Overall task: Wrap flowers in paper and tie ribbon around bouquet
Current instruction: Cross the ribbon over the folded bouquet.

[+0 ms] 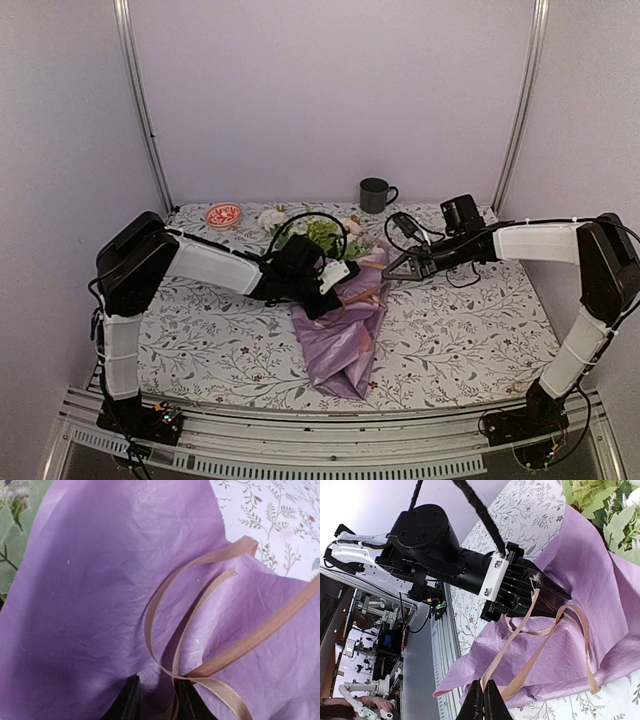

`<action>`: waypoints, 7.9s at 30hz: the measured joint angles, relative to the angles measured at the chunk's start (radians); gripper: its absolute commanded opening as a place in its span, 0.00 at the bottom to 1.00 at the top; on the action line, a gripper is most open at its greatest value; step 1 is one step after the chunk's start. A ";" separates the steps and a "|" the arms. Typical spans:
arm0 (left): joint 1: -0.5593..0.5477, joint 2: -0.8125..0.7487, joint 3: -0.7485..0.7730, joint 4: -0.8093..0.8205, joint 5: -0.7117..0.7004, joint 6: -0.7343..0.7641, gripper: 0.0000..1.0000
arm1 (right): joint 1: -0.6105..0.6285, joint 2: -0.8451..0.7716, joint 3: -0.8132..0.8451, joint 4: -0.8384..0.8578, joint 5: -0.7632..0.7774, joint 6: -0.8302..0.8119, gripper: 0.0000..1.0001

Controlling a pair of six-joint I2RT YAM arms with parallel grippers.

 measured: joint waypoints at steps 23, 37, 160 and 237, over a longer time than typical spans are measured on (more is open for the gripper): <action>-0.010 -0.006 -0.040 0.070 -0.028 -0.012 0.27 | 0.075 0.382 0.229 0.359 0.262 0.221 0.00; -0.060 -0.017 -0.004 0.042 -0.065 -0.002 0.47 | 0.070 0.463 0.275 0.307 0.344 0.202 0.00; -0.062 0.141 0.078 0.249 -0.186 -0.168 0.00 | 0.103 0.277 -0.056 0.323 0.538 0.667 0.22; -0.016 0.171 0.154 0.134 0.030 -0.240 0.24 | 0.106 0.253 -0.109 0.390 0.373 -0.024 0.37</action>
